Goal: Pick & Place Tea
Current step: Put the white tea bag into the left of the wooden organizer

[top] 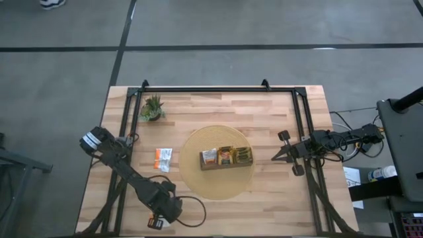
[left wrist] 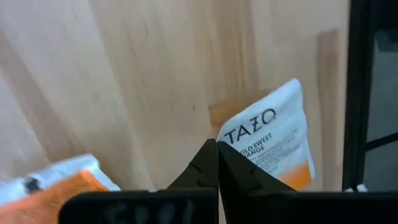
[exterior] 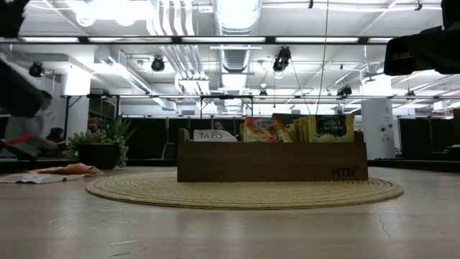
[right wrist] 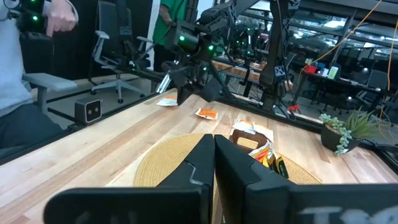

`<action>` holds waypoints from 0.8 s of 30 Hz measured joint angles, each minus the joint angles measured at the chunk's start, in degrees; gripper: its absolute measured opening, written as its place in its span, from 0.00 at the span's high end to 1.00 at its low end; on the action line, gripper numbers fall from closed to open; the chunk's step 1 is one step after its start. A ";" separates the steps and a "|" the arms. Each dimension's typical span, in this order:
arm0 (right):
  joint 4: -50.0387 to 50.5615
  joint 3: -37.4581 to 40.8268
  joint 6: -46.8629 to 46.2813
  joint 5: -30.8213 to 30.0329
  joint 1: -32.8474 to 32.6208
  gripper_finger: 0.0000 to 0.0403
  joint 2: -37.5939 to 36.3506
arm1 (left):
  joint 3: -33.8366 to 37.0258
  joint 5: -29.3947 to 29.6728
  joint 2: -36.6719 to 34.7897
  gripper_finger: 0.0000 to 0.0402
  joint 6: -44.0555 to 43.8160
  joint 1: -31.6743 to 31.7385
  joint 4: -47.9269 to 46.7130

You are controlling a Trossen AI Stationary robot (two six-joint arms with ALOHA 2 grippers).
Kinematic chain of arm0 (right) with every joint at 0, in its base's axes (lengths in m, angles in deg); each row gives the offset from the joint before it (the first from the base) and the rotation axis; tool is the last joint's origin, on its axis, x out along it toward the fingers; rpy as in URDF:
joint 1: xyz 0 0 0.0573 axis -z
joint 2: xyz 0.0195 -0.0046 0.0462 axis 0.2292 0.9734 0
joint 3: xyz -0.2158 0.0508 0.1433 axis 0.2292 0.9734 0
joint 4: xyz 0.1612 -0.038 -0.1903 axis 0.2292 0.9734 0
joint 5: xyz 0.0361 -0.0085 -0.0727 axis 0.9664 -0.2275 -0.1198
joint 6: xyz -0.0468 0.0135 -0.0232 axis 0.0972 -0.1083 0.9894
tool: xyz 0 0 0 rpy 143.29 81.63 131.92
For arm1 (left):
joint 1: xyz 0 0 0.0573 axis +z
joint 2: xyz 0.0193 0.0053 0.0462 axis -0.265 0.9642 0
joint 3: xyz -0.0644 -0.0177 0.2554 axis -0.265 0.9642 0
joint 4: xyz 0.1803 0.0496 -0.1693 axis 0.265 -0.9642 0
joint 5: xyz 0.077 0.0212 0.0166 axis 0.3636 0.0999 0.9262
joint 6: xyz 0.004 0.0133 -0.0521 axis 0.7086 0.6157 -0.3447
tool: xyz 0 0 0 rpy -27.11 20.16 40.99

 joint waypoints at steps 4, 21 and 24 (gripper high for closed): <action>0.00 0.00 0.00 -0.02 0.00 0.98 0.02 | -2.45 1.75 0.00 1.00 1.74 0.00 -0.21; 0.00 0.00 0.00 -0.02 0.00 0.98 0.02 | -14.44 20.37 -0.15 1.00 10.38 0.12 -1.06; 0.00 0.00 0.00 -0.02 0.00 0.98 0.01 | -16.00 24.67 -0.17 1.00 11.12 0.54 -0.98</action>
